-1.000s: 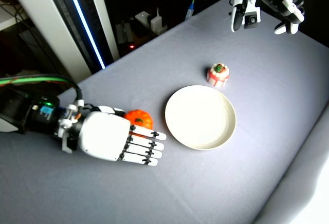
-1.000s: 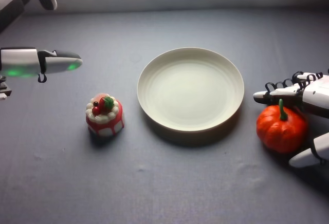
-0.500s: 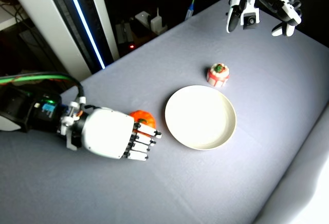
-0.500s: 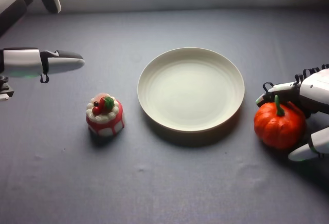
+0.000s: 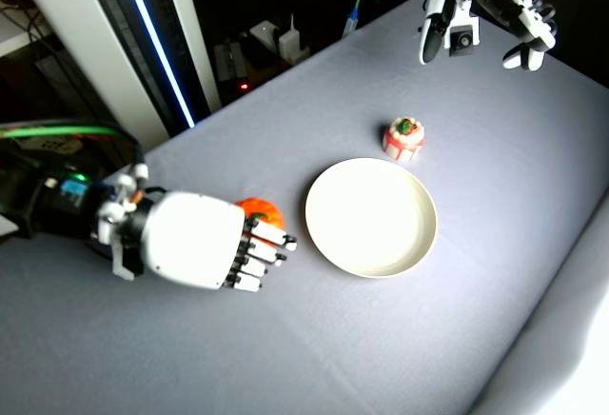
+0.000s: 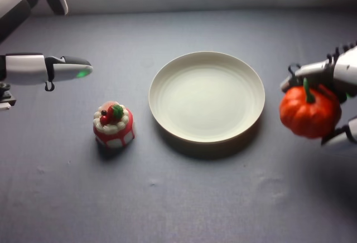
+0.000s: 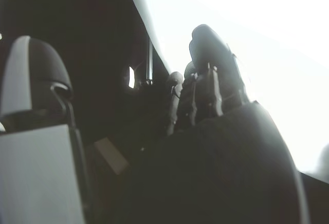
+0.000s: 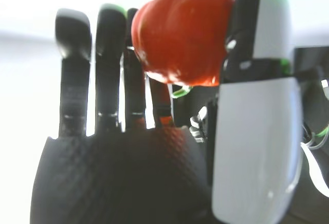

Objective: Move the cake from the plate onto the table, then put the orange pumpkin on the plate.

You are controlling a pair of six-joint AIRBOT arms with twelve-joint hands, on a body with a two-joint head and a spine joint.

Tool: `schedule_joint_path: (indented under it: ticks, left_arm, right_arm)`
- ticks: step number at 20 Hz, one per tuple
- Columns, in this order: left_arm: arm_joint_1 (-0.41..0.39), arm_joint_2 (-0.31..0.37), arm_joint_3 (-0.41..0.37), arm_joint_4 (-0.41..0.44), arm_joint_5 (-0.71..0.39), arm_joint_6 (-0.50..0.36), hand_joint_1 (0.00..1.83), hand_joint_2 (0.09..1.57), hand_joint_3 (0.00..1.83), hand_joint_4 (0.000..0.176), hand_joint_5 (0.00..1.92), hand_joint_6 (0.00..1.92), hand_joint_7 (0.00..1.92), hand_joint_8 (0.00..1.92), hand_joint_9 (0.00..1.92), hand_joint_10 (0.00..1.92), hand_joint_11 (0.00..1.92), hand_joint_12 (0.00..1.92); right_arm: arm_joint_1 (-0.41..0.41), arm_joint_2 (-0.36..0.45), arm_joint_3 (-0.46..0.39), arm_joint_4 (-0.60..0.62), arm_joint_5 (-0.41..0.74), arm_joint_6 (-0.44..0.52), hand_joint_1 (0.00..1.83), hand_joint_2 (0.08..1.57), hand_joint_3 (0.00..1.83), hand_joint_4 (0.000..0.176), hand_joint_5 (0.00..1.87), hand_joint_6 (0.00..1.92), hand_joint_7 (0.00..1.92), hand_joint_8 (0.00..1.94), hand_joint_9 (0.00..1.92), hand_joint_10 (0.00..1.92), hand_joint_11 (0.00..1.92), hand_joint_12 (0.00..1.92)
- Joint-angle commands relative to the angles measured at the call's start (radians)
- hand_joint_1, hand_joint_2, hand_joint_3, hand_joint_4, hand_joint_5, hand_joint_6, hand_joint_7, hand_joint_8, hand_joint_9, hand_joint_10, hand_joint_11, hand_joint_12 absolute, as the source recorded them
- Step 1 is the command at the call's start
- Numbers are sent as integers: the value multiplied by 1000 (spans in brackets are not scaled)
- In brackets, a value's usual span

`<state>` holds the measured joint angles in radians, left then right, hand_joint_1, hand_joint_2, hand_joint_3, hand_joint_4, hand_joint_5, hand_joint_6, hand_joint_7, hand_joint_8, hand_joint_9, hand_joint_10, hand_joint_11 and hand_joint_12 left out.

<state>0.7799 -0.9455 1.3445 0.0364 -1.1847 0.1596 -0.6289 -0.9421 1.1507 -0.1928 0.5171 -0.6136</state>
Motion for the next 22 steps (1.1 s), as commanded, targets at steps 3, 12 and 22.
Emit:
schedule_joint_path:
  ticks: [3,12,22]
  left_arm:
    - [-3,-6,8,-41,-114,-3,1159,979,2,43,0,0,8,2,0,595,0,1741]
    - [-17,-31,29,-14,-102,-3,922,827,0,85,0,0,0,0,0,546,0,1784]
    - [-53,-84,75,36,-112,-3,967,783,9,151,0,0,0,0,0,632,0,1737]
  right_arm:
    - [61,6,-11,-32,116,4,1245,1141,0,0,902,961,968,1253,846,1497,788,1764]
    - [174,-125,79,-105,112,7,1234,1142,0,0,868,1054,990,1169,880,1318,782,1605]
    - [194,-336,272,-181,103,81,1207,1179,0,0,843,1142,875,1306,714,1479,594,1721]
